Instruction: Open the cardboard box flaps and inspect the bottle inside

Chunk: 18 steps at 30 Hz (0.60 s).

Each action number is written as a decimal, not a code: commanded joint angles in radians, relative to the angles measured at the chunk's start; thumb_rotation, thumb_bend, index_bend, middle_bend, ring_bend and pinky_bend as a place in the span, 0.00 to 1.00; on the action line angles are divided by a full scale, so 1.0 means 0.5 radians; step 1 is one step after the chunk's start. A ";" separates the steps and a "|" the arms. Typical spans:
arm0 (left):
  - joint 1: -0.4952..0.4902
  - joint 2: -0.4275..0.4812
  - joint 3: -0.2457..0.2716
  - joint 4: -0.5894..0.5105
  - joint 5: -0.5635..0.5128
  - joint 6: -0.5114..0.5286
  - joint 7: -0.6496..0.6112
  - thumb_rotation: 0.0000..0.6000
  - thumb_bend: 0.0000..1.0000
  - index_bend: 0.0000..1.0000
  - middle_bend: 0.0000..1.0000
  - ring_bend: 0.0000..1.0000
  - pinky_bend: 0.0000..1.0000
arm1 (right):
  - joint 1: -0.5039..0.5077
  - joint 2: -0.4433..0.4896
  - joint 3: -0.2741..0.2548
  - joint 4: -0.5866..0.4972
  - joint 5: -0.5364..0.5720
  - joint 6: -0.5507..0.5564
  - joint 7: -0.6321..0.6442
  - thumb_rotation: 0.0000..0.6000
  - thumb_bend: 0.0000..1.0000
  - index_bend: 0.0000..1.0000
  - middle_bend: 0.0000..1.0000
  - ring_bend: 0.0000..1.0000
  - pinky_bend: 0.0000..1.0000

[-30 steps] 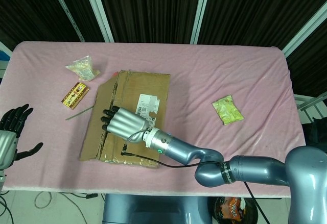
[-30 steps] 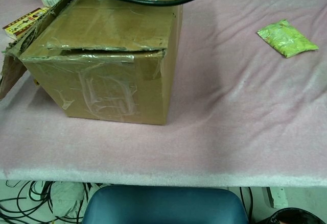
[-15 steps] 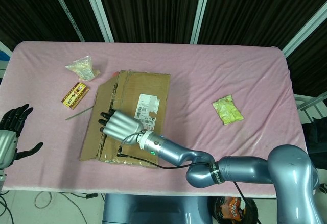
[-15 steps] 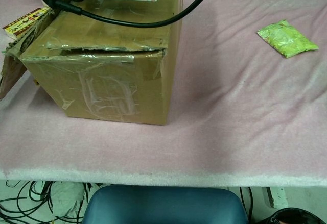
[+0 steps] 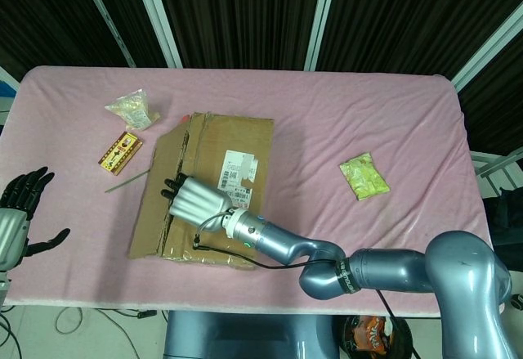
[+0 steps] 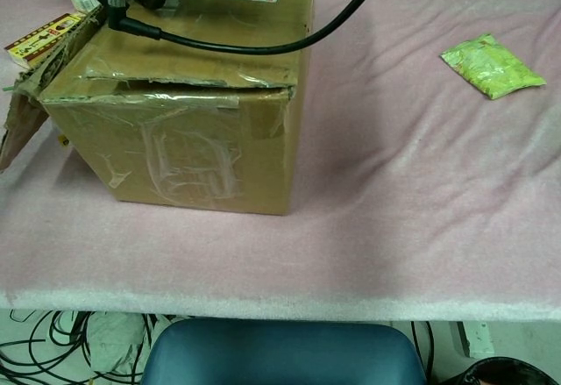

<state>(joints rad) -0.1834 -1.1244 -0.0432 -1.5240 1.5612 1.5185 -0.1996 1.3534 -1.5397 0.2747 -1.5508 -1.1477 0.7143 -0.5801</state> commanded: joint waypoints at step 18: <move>0.006 0.009 -0.002 -0.018 0.031 0.006 -0.002 1.00 0.16 0.00 0.03 0.01 0.05 | 0.039 0.173 -0.054 -0.207 0.037 0.130 -0.357 1.00 1.00 0.61 0.24 0.16 0.27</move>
<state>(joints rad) -0.1806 -1.1199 -0.0441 -1.5331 1.5764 1.5214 -0.2008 1.3708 -1.4608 0.2487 -1.6468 -1.1331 0.7764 -0.7508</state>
